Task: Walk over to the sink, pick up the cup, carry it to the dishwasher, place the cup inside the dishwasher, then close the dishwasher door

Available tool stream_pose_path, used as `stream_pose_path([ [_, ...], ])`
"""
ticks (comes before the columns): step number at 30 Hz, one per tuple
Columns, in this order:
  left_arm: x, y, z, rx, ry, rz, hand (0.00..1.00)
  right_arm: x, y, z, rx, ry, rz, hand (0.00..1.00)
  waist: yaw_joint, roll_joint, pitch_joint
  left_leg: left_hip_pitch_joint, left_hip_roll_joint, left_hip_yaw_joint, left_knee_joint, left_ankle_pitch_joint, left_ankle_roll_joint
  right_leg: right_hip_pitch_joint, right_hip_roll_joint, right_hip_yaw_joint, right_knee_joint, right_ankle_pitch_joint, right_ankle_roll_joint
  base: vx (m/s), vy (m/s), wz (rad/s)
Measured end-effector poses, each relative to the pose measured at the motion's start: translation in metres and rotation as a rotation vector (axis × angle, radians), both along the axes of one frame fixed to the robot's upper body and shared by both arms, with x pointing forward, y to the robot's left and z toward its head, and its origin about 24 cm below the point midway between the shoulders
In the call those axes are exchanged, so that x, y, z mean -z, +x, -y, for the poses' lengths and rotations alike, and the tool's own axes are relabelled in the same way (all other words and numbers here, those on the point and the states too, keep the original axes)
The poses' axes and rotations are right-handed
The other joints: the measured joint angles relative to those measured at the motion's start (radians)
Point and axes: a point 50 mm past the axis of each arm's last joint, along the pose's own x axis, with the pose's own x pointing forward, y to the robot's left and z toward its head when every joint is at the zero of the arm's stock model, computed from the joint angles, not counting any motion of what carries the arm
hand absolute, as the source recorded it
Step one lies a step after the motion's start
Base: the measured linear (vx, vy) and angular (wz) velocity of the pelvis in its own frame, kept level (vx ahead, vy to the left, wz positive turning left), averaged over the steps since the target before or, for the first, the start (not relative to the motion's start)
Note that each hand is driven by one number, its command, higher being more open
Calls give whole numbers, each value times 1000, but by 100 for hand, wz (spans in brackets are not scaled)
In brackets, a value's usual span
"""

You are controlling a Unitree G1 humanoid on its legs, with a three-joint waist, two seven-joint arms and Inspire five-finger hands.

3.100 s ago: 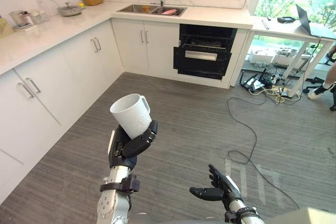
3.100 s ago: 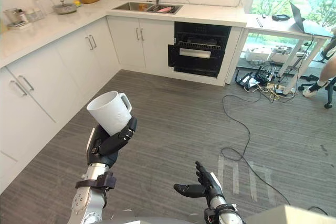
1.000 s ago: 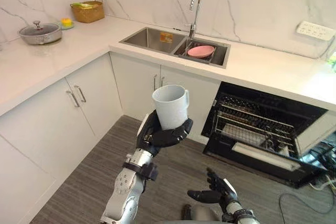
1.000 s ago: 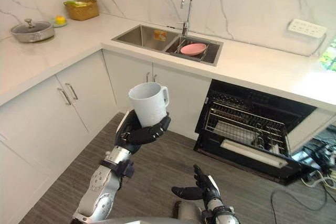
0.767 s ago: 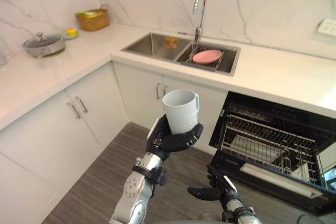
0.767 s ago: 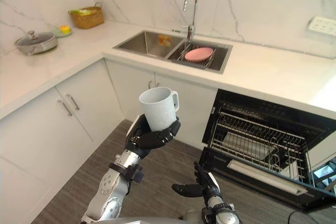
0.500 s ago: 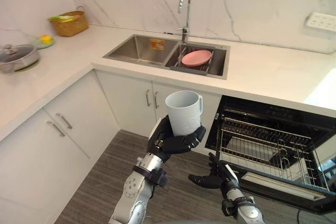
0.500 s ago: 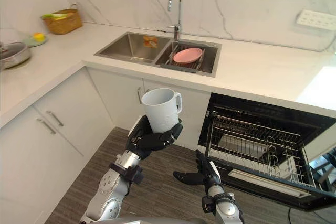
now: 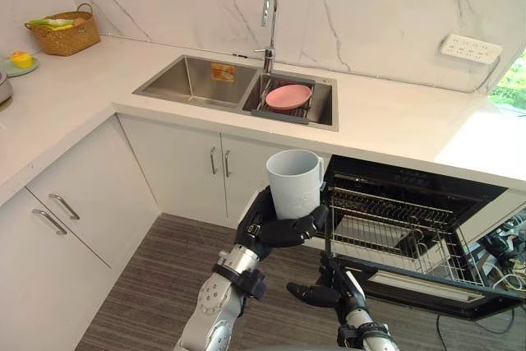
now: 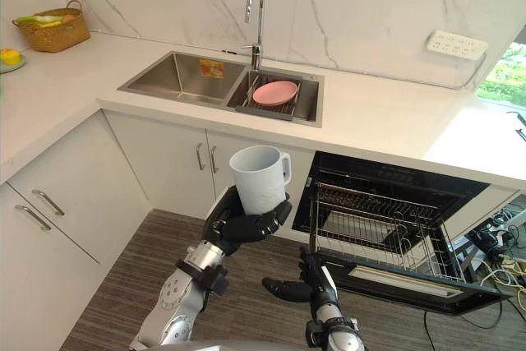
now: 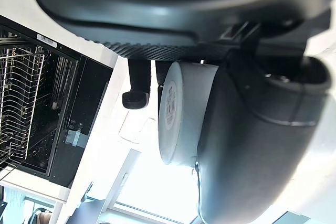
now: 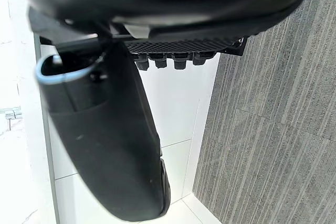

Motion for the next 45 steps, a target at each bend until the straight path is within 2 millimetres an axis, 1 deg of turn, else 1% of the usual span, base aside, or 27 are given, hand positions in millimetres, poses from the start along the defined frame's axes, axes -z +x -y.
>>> stream_pose_path([
  [5,0,3,-6,-29,5,2,0,0,1,-1,-5,7,2,100,2,2,-1,9,4,18,-25,9,-1,7,3,10,-34,19,-1,-4,-2,-8],
  [11,-1,11,-32,-176,8,-3,0,-1,1,-5,-33,35,10,100,3,5,-1,39,5,18,-66,23,-5,42,0,-14,-71,24,-2,25,-17,8],
  [14,-1,12,-48,-269,13,-11,0,-4,6,-6,-29,40,44,100,-2,8,10,-14,9,-2,25,9,-25,57,-8,-76,-70,19,-4,18,-36,48],
  [16,-1,13,-59,-322,18,-14,0,-7,12,-6,-36,41,68,100,2,11,41,-78,26,22,173,-14,-51,70,-13,-117,-50,2,-10,-67,-48,64],
  [17,0,12,-64,-350,19,-21,0,-9,15,-5,-44,36,86,100,2,24,61,-119,49,45,273,-32,-57,75,-10,-140,-26,-22,-16,-191,-49,60],
  [18,2,9,-66,-364,18,-31,0,-10,17,-2,-53,25,94,100,2,42,67,-132,68,64,310,-54,-47,73,-3,-160,13,-55,-28,-173,-37,59],
  [19,4,7,-66,-366,17,-39,0,-10,17,0,-56,19,94,100,3,44,67,-130,74,76,302,-66,-41,68,1,-168,27,-67,-29,-148,-1,47],
  [20,6,5,-65,-368,12,-48,0,-11,19,4,-62,6,100,100,3,56,65,-112,74,89,253,-86,-10,54,3,-177,57,-85,-24,-94,18,22],
  [21,6,4,-65,-371,11,-51,0,-14,23,4,-67,1,115,100,7,58,72,-107,64,94,233,-76,2,42,-4,-173,73,-89,-25,-94,18,11],
  [23,8,3,-66,-372,13,-57,0,-16,28,4,-77,-4,130,100,4,60,85,-106,61,99,230,-74,-3,35,-6,-162,77,-88,-23,-66,35,-11],
  [26,8,3,-66,-362,16,-53,0,-17,30,10,-90,-27,130,100,-4,58,97,-93,36,110,217,-79,6,16,-27,-146,110,-100,-6,-27,56,-15],
  [28,8,3,-65,-338,27,-47,0,-13,29,21,-91,-57,105,100,-4,57,96,-95,5,121,232,-103,32,-24,-55,-115,178,-141,7,40,101,-28],
  [30,9,2,-64,-320,36,-49,0,-9,25,26,-67,-58,79,100,-11,49,91,-92,-26,123,233,-125,48,-36,-80,-105,204,-166,17,82,108,-10],
  [31,9,2,-62,-308,32,-48,0,-7,21,31,-45,-58,66,100,-19,61,81,-82,-45,112,217,-139,64,-32,-95,-121,242,-171,11,150,104,-11],
  [32,8,2,-63,-302,36,-36,0,-6,21,32,-32,-57,63,100,-27,50,95,-53,-72,124,213,-150,83,-102,-150,-169,431,-185,-19,207,109,-26],
  [33,11,1,-67,-304,52,-47,0,-3,17,32,-32,-55,43,100,-30,40,103,-1,-90,143,197,-164,92,-153,-195,-194,587,-158,-35,205,82,-35],
  [34,13,0,-67,-301,61,-56,0,0,15,32,-33,-54,29,100,-32,43,104,29,-91,148,188,-165,96,-155,-204,-196,629,-149,-38,245,65,-38],
  [36,15,-2,-72,-308,73,-64,0,2,13,27,-41,-40,17,100,-50,53,96,97,-73,179,160,-176,81,-179,-184,-222,623,-187,-43,263,11,-35],
  [37,15,-1,-73,-313,72,-60,0,1,15,26,-46,-37,25,100,-55,49,92,104,-62,186,153,-178,76,-192,-169,-235,593,-189,-43,237,-41,-37],
  [38,13,1,-73,-312,69,-51,0,0,19,23,-58,-33,40,100,-57,62,97,115,-37,198,134,-179,64,-222,-134,-274,520,-189,-42,233,-74,-36],
  [39,10,3,-71,-303,67,-41,0,-3,22,21,-72,-27,56,100,-57,64,102,134,-7,207,119,-179,46,-244,-102,-306,442,-183,-38,234,-89,-35],
  [40,10,4,-70,-300,66,-40,0,-4,22,18,-92,-17,61,100,-58,71,108,145,6,209,112,-178,41,-252,-86,-312,399,-166,-28,251,-114,-23],
  [41,10,4,-69,-293,69,-40,0,-5,22,10,-125,5,69,100,-64,69,108,158,17,204,110,-179,36,-259,-60,-305,286,-99,-24,334,-197,-13],
  [42,9,4,-69,-285,75,-37,0,-7,21,3,-148,26,81,100,-67,39,98,166,8,186,121,-187,24,-247,-57,-277,193,27,-49,358,-236,0],
  [43,10,4,-68,-276,81,-38,0,-8,21,-1,-156,37,90,100,-74,41,102,177,10,151,134,-203,4,-237,-55,-271,195,88,-80,365,-268,1],
  [44,13,4,-60,-267,60,-58,0,-10,25,-2,-152,41,102,100,-76,72,105,184,43,113,148,-216,-7,-222,-30,-284,204,67,-90,285,-246,7],
  [45,12,5,-54,-248,53,-54,0,-14,29,-2,-147,36,124,100,-73,82,108,173,58,93,187,-215,-6,-217,-18,-291,205,31,-86,295,-271,6],
])
